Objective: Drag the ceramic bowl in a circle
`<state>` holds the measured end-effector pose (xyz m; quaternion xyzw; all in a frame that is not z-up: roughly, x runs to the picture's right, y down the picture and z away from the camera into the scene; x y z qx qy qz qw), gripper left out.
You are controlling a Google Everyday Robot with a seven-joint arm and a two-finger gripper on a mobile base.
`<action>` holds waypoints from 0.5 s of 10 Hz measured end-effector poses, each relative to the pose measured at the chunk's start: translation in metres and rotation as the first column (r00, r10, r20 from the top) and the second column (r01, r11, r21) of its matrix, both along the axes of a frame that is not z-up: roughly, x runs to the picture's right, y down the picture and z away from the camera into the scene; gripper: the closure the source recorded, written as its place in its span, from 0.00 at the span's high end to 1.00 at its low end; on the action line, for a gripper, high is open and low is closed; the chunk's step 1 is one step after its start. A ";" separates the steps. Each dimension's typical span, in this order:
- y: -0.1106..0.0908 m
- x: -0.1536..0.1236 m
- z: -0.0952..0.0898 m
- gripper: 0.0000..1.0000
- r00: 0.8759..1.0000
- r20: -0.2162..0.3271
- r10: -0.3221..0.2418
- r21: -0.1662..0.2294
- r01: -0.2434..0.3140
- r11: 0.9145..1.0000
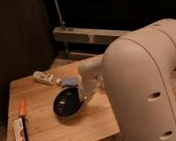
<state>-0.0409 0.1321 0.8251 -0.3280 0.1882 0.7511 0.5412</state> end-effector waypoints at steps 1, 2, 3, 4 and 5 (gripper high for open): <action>-0.011 0.008 0.005 0.00 1.000 -0.006 0.016 0.012 -0.016 1.000; -0.018 0.014 0.008 0.00 0.999 -0.015 0.029 0.013 -0.029 0.999; -0.021 0.020 0.012 0.00 0.999 -0.026 0.044 0.013 -0.044 0.999; -0.021 0.027 0.014 0.00 0.998 -0.036 0.056 0.009 -0.055 0.998; -0.016 0.042 0.015 0.00 0.996 -0.057 0.073 -0.001 -0.073 0.997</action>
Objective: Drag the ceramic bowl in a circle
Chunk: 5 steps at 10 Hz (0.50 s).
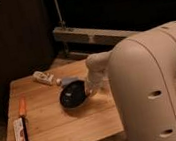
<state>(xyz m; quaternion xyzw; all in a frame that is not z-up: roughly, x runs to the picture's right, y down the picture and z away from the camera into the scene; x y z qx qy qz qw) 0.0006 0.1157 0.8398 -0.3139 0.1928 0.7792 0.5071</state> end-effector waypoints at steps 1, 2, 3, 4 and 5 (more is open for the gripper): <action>0.005 0.009 -0.001 0.00 1.000 -0.014 0.012 -0.010 -0.012 1.000; 0.012 0.022 -0.003 0.00 0.999 -0.032 0.028 -0.020 -0.028 0.999; 0.019 0.033 -0.006 0.00 0.998 -0.048 0.043 -0.025 -0.044 0.999; 0.026 0.041 -0.011 0.00 0.997 -0.061 0.055 -0.027 -0.056 0.998; 0.037 0.044 -0.021 0.00 0.996 -0.070 0.060 -0.031 -0.063 0.998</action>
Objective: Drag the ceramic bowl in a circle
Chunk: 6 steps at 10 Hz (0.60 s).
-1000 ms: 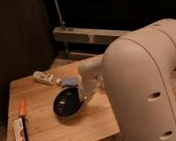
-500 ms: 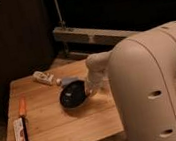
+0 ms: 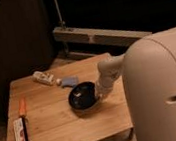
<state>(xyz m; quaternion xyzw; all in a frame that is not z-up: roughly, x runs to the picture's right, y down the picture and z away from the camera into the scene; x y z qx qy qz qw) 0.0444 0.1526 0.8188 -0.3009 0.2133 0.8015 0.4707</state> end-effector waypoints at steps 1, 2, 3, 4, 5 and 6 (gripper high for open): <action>0.009 -0.001 -0.009 0.00 1.000 -0.004 0.004 0.002 -0.004 1.000; 0.026 -0.002 -0.023 0.00 1.000 -0.009 0.004 -0.005 -0.004 1.000; 0.038 -0.004 -0.033 0.00 1.000 -0.014 0.003 -0.012 -0.003 1.000; 0.057 -0.007 -0.047 0.00 1.000 -0.020 -0.002 -0.028 0.001 1.000; 0.071 -0.009 -0.057 0.00 1.000 -0.021 -0.010 -0.047 0.009 0.999; 0.085 -0.011 -0.065 0.00 1.000 -0.020 -0.017 -0.067 0.016 0.998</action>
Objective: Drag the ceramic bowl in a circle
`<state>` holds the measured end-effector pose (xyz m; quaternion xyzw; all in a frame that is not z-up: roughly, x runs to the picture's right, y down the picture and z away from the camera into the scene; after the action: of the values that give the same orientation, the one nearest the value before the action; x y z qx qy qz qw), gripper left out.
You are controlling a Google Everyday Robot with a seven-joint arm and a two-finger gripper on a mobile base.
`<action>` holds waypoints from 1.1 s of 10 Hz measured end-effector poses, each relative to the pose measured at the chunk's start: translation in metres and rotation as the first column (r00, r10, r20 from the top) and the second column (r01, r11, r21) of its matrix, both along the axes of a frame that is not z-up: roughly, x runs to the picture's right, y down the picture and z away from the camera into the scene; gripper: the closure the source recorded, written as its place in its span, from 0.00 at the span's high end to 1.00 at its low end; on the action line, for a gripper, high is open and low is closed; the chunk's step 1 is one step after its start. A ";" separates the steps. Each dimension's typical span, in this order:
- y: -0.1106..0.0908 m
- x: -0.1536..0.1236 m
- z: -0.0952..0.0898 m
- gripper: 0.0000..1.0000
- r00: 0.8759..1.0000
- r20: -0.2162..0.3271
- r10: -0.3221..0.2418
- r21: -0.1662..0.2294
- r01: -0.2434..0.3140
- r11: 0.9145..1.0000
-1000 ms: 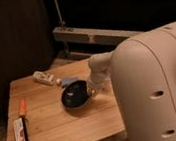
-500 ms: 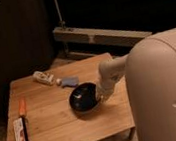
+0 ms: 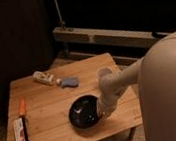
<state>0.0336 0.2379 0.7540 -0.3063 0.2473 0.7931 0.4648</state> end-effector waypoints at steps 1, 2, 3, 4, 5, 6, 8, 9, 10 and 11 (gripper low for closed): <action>0.007 0.000 -0.004 0.00 1.000 0.001 -0.004 -0.010 0.004 1.000; 0.011 -0.004 -0.007 0.00 1.000 0.012 -0.015 -0.014 0.015 1.000; 0.011 -0.014 -0.007 0.00 0.999 0.037 -0.033 -0.010 0.034 0.999; 0.008 -0.027 -0.006 0.00 0.996 0.063 -0.059 -0.007 0.060 0.998; 0.006 -0.042 -0.005 0.00 0.993 0.086 -0.082 -0.005 0.083 0.997; 0.000 -0.068 -0.001 0.00 0.986 0.122 -0.118 -0.004 0.119 0.993; -0.013 -0.113 0.011 0.00 0.969 0.177 -0.174 0.002 0.176 0.984; -0.023 -0.137 0.019 0.00 0.957 0.205 -0.207 0.011 0.209 0.978; -0.034 -0.155 0.026 0.00 0.946 0.225 -0.233 0.021 0.234 0.972; -0.045 -0.168 0.033 0.00 0.936 0.242 -0.254 0.035 0.253 0.967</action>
<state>-0.1340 0.1931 0.7868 -0.3665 0.2243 0.6831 0.5905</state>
